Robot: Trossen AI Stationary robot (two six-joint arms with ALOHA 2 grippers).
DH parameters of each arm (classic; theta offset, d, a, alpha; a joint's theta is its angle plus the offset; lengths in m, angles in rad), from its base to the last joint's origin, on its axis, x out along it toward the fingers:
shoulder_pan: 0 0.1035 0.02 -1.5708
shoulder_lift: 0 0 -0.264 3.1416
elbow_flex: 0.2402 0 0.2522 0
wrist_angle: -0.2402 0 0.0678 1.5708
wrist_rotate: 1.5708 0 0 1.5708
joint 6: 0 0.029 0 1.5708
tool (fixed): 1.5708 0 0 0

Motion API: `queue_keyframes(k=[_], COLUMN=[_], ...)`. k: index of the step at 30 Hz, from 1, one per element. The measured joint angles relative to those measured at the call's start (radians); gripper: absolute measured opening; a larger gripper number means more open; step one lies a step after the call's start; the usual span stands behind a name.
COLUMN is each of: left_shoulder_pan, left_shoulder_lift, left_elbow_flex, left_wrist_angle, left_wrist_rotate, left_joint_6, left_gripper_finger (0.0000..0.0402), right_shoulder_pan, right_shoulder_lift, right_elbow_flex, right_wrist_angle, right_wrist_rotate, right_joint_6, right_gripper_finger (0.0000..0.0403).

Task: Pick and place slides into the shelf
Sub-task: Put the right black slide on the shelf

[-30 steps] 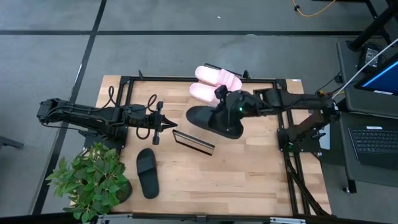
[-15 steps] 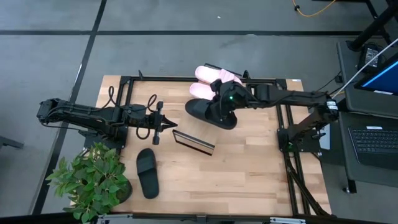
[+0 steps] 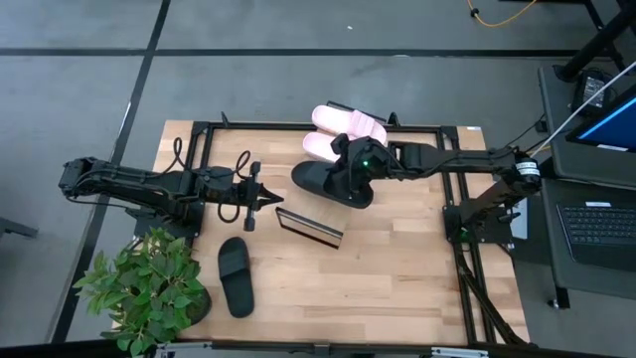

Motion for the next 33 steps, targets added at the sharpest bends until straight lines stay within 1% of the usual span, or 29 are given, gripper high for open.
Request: queue_keyframes(k=[6, 12, 26, 33], left_shoulder_pan=[0.0, 0.0, 0.0, 0.0], left_shoulder_lift=[0.0, 0.0, 0.0, 0.0], left_elbow_flex=[0.0, 0.0, 0.0, 0.0], left_wrist_angle=[0.0, 0.0, 0.001, 0.001], left_wrist_rotate=[0.0, 0.0, -0.001, -0.001], left_joint_6=[0.0, 0.0, -0.002, -0.005], left_gripper_finger=[0.0, 0.0, 0.0, 0.0], right_shoulder_pan=[0.0, 0.0, -0.026, -0.03], right_shoulder_lift=[0.0, 0.0, 0.0, 0.0], right_elbow_flex=[-0.025, -0.025, -0.025, -0.025], right_wrist_angle=[0.039, 0.043, 0.033, 0.06], right_wrist_rotate=[0.0, 0.0, 0.0, -0.016], right_joint_6=[-0.018, -0.058, -0.064, -0.11], right_gripper_finger=[0.0012, 0.0012, 0.0012, 0.0012])
